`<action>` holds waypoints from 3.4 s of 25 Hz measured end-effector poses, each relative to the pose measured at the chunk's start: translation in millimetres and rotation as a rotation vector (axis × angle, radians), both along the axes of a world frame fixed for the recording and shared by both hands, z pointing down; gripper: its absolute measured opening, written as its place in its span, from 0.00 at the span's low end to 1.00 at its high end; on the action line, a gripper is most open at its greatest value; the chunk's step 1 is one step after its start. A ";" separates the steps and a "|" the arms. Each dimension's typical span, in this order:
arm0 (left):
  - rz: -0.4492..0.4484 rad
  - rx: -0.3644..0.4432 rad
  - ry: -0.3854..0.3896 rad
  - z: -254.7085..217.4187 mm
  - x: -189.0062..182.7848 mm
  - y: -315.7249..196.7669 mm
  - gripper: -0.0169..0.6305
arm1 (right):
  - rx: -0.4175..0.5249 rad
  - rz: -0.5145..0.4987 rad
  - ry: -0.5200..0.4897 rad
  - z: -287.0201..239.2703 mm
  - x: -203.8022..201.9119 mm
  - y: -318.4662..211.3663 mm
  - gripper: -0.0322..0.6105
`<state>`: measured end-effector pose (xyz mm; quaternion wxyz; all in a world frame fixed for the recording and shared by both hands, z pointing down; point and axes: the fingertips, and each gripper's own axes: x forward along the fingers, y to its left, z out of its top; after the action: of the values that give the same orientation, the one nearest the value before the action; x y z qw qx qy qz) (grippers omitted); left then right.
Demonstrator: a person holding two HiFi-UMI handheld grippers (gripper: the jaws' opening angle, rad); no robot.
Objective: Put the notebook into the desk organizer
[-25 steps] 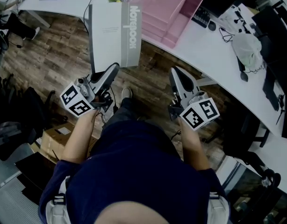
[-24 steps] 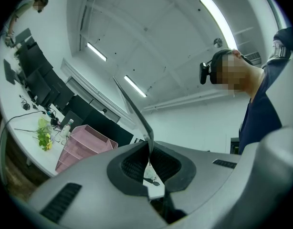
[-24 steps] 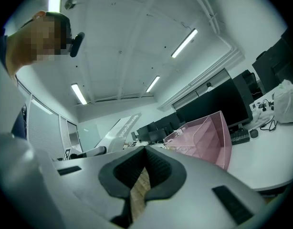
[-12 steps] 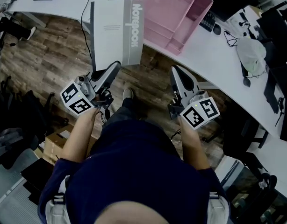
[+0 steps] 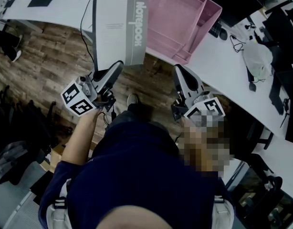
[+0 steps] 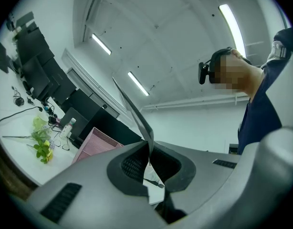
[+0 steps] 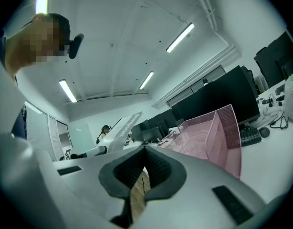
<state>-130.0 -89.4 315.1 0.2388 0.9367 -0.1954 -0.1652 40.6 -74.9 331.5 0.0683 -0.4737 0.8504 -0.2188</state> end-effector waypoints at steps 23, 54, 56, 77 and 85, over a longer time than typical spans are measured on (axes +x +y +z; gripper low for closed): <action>0.104 -0.015 0.023 5.3 -3.1 -67.6 0.08 | -0.002 0.069 0.017 -5.4 -14.1 -57.6 0.06; 0.124 -0.194 -0.100 87.9 110.3 -85.0 0.08 | -0.070 0.015 -0.039 29.8 90.5 -105.1 0.06; 0.126 -0.209 -0.106 94.4 115.5 -85.5 0.08 | -0.078 0.012 -0.039 33.1 94.7 -106.6 0.06; 0.168 -0.331 -0.060 122.8 139.9 -98.6 0.08 | -0.130 0.019 -0.049 54.5 110.3 -117.0 0.06; 0.196 -0.383 -0.022 127.0 144.5 -100.6 0.08 | -0.139 0.018 -0.051 56.8 109.1 -118.1 0.06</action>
<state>14.5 -190.0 442.2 0.4251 0.8905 -0.1338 -0.0911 149.7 -193.0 388.3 0.0587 -0.4794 0.8267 -0.2886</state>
